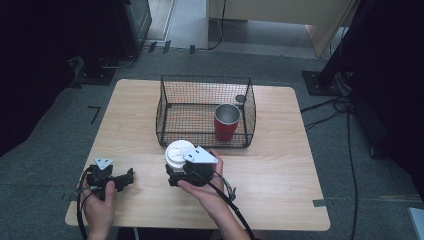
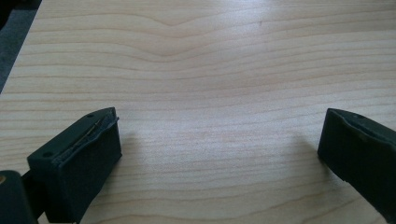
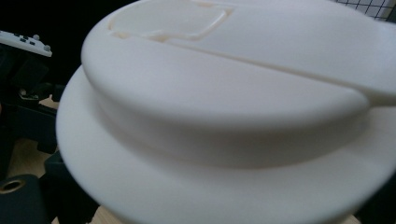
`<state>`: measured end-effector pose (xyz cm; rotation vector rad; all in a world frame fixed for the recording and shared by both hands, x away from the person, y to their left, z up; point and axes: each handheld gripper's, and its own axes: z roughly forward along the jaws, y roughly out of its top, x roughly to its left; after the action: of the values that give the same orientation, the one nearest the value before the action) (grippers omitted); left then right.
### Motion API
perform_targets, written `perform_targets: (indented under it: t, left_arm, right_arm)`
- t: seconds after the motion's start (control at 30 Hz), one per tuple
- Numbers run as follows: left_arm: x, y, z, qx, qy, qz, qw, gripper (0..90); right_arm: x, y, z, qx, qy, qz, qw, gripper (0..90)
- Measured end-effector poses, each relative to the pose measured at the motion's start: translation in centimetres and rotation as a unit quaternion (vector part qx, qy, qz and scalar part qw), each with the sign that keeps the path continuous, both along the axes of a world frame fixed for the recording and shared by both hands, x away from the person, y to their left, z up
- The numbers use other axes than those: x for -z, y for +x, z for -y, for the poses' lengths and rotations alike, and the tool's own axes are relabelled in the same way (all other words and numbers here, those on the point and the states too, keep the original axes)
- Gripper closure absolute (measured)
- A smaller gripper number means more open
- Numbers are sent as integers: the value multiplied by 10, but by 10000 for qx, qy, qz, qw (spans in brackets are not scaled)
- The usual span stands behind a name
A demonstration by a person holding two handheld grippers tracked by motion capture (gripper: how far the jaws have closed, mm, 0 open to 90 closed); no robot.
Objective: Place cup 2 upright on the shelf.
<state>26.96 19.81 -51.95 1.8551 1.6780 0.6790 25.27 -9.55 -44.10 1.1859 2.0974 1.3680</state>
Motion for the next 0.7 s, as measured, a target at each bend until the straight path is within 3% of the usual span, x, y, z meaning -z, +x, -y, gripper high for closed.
perform_targets:
  t: [0.1,0.3,0.7]
  left_arm:
    - [0,0,0,3,2,-1,10000,0]
    - [0,0,0,3,2,0,10000,0]
    - [0,0,0,0,0,0,10000,0]
  right_arm:
    - [0,-1,-2,48,-95,107,9999,107]
    - [4,0,-4,131,-191,76,9997,132]
    - [1,0,0,287,-140,123,9994,159]
